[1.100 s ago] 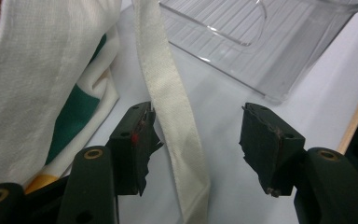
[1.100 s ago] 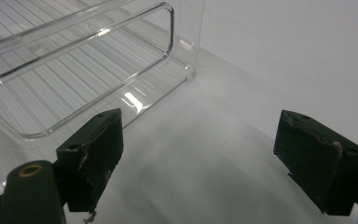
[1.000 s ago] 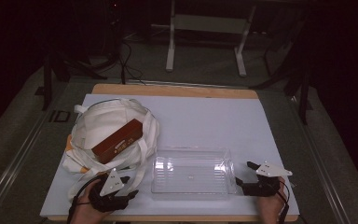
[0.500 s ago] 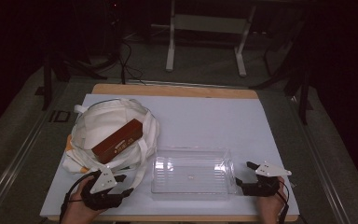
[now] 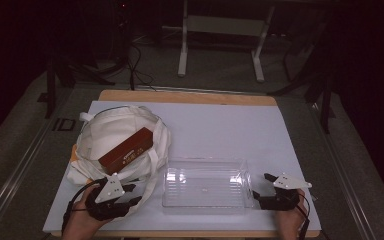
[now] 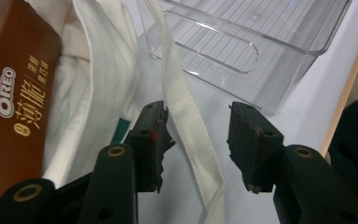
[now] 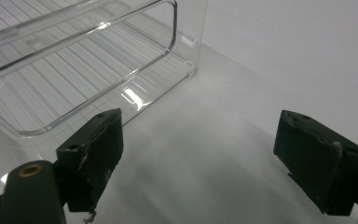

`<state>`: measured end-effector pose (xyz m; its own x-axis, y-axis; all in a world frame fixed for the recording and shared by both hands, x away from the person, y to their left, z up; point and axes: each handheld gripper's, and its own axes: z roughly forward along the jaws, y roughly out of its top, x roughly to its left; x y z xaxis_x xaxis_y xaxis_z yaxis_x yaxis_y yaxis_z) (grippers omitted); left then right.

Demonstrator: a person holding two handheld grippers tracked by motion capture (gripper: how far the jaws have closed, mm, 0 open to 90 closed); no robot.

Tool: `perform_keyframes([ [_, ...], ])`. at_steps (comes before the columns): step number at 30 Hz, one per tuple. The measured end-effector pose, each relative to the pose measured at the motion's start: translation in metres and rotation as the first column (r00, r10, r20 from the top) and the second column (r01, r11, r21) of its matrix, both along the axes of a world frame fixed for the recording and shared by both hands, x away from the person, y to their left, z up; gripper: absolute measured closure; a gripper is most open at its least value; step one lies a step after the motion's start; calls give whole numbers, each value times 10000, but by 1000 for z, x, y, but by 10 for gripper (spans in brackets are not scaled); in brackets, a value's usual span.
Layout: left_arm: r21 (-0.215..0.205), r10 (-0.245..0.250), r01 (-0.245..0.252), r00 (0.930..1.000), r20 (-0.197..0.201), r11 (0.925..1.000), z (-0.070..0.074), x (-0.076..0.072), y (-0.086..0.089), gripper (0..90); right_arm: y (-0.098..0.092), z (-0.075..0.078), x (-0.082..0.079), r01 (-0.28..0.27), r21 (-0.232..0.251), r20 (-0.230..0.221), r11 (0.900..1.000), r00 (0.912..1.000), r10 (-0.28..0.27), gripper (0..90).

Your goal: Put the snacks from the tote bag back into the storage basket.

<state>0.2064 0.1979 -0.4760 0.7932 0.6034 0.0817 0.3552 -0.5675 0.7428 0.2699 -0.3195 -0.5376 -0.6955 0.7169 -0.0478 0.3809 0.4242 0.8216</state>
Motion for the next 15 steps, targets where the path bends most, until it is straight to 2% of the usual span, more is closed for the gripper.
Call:
perform_keyframes([
  [8,-92,72,-71,9998,173,9999,8,4,6,567,0,0,0,-1,-19,-23,10000,10000,1,157],
  [15,-577,100,-90,9998,170,9983,15,9,13,562,0,0,0,-2,-27,-30,10000,10000,2,157],
])
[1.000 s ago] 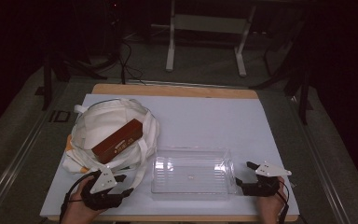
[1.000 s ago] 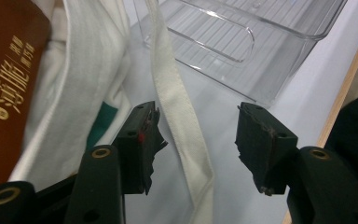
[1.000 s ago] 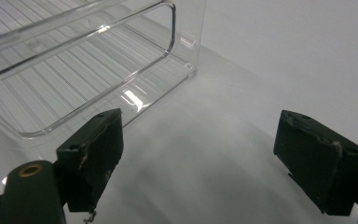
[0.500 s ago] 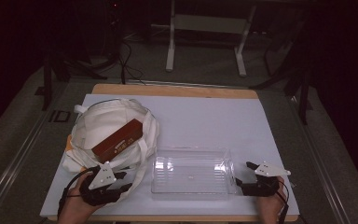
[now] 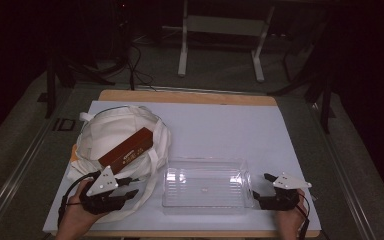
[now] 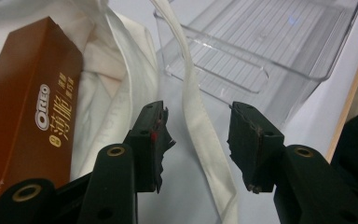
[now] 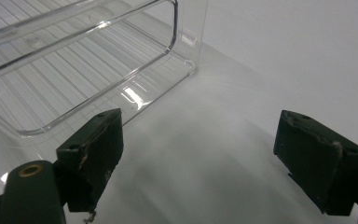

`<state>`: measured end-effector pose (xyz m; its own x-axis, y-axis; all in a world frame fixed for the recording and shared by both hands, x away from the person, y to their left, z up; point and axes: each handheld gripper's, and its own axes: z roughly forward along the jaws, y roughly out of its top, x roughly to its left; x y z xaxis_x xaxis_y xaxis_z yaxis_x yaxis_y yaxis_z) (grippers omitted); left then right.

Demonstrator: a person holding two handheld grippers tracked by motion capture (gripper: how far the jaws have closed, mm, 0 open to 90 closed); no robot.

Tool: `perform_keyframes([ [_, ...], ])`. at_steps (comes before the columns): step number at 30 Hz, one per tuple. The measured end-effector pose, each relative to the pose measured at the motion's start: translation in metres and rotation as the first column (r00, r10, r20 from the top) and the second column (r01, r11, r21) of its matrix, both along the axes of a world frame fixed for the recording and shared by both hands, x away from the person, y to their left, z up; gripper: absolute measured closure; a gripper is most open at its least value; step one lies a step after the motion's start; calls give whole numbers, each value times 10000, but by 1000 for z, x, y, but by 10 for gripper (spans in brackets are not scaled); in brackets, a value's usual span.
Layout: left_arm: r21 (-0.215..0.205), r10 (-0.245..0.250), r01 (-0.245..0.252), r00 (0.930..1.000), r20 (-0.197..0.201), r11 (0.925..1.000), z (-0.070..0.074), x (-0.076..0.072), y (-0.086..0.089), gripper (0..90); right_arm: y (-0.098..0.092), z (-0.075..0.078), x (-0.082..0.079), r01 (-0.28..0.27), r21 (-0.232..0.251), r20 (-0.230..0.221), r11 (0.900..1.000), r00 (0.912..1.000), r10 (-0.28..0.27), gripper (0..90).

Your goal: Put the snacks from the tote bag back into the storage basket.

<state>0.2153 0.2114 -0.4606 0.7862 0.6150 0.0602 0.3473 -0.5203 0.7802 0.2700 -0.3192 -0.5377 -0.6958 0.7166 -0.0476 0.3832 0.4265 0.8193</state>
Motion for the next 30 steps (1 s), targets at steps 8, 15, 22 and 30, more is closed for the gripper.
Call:
perform_keyframes([
  [8,88,59,-58,10000,-69,9999,5,8,5,543,0,0,0,7,3,-37,10000,10000,-7,157],
  [15,218,265,-263,9996,-88,9994,9,17,11,501,0,0,0,4,6,-39,10000,10000,-4,157],
  [22,239,562,-559,9983,-124,9982,9,24,17,467,0,0,0,9,10,-44,10000,10000,-9,157],
  [30,234,887,-883,9960,-146,9958,9,31,25,442,0,0,0,3,-6,-36,10000,10000,-3,157],
])
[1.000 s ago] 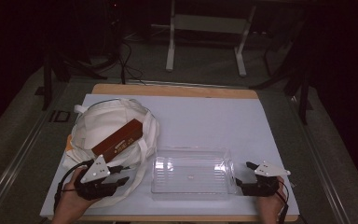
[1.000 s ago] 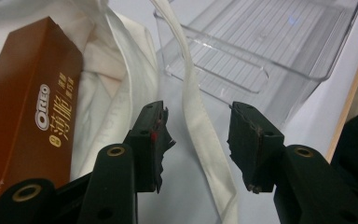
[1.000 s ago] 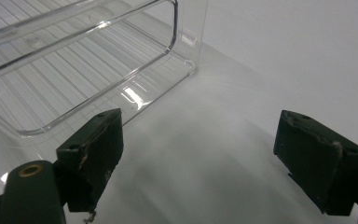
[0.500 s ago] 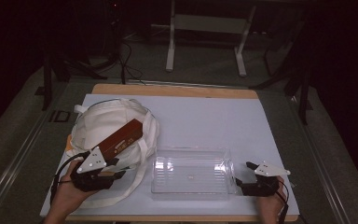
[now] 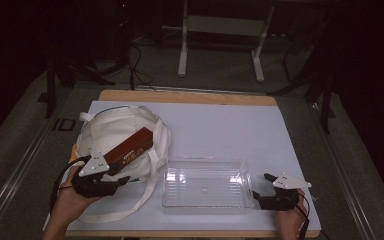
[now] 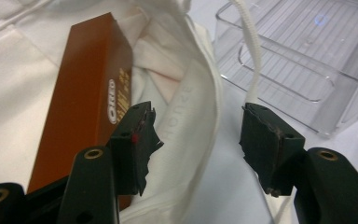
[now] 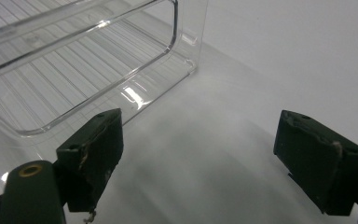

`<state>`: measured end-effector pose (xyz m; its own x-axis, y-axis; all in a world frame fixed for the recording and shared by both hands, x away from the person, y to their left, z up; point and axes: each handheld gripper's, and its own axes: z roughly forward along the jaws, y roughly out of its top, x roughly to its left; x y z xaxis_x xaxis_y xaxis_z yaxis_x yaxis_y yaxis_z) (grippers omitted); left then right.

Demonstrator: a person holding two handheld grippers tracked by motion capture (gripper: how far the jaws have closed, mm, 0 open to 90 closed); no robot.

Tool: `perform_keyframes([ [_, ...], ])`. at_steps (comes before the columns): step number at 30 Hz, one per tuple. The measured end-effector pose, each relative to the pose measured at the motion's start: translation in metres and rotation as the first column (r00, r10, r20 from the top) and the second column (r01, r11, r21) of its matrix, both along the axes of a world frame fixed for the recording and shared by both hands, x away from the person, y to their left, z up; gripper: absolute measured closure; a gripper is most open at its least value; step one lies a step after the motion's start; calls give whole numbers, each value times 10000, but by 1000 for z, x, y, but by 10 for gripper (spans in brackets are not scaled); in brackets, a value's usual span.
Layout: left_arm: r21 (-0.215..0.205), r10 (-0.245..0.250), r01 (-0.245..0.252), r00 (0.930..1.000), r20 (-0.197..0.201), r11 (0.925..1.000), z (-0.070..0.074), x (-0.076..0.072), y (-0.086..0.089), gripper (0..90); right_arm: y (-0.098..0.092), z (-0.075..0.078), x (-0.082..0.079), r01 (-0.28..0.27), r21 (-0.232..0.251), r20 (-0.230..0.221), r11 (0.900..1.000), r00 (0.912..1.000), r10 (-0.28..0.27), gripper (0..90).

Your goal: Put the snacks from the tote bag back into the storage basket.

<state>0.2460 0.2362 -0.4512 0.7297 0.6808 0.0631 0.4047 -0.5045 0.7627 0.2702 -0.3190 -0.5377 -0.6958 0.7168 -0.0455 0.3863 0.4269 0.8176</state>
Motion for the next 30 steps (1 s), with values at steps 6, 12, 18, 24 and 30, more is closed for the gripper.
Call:
perform_keyframes([
  [6,26,186,-186,9998,-15,9998,-1,6,4,427,0,0,0,6,1,-11,10000,10000,-6,157],
  [12,280,288,-284,9995,-128,9992,-3,12,6,418,0,0,0,18,6,-40,10000,10000,-18,157],
  [18,473,489,-478,9985,-226,9977,-3,18,8,402,0,0,0,9,-17,-30,10000,10000,-9,157],
  [24,616,721,-695,9965,-413,9957,-6,24,12,358,0,0,0,2,-20,-29,10000,10000,-2,157],
  [30,934,874,-825,9950,-487,9922,-7,30,13,329,0,0,0,6,-23,-47,10000,10000,-6,157],
])
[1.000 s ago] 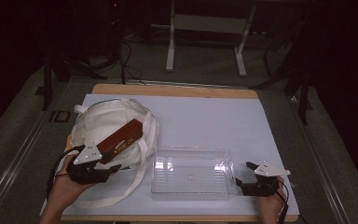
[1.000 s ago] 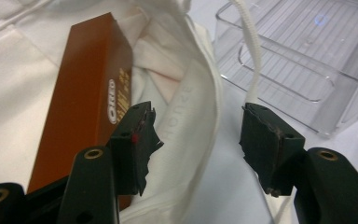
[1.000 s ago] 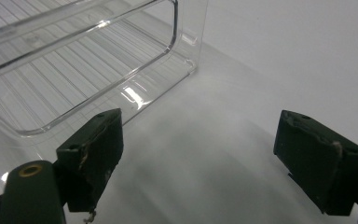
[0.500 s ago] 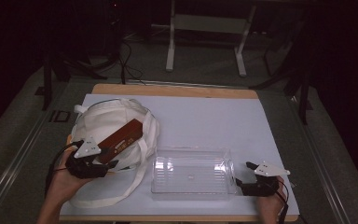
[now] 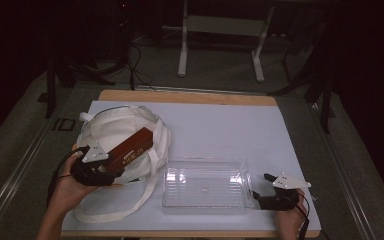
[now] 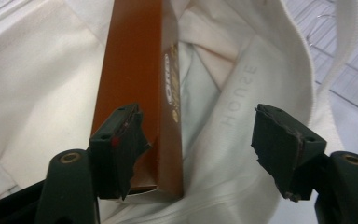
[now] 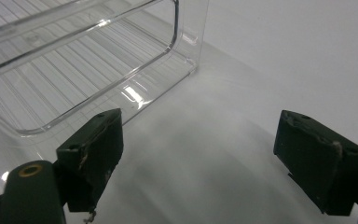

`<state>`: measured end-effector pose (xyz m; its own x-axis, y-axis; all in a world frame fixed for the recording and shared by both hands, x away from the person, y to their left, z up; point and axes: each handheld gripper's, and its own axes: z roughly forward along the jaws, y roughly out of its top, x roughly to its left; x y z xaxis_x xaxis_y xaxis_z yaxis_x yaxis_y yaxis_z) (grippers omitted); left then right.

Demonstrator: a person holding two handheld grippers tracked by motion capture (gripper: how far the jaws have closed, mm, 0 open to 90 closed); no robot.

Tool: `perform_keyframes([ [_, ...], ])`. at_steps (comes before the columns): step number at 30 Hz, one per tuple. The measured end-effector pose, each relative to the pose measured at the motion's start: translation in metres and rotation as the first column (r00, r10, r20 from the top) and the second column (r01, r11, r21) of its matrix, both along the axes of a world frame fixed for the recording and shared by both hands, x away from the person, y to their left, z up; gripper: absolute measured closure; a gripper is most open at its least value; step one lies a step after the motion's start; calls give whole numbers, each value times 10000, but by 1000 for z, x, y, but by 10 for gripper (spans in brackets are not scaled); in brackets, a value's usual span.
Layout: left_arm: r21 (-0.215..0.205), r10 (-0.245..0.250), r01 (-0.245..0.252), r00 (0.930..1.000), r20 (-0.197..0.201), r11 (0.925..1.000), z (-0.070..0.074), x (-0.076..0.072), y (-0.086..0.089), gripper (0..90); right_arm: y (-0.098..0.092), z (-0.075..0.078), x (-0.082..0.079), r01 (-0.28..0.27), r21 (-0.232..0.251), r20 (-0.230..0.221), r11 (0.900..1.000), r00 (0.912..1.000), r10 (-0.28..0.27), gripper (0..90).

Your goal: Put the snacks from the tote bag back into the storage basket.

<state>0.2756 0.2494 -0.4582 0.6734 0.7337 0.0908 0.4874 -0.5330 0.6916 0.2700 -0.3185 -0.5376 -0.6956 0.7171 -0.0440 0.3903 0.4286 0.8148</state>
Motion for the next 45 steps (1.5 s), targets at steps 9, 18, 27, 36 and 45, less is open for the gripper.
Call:
perform_keyframes([
  [9,164,309,-306,9993,-232,9994,0,11,7,306,0,0,0,-27,-29,-6,10000,10000,27,157],
  [18,243,495,-483,9975,-508,9985,-2,22,12,292,1,0,0,-51,-128,-65,9999,10000,50,157],
  [27,523,524,-477,9943,-925,9975,-5,33,13,292,1,0,0,-73,-101,-29,9999,10000,73,157],
  [36,698,410,-315,9894,-1393,9971,-5,43,13,325,0,0,0,-98,-44,3,9999,10000,98,157],
  [45,950,427,-248,9806,-1913,9952,-8,53,11,338,0,0,0,-117,-64,14,9999,9999,117,157],
])
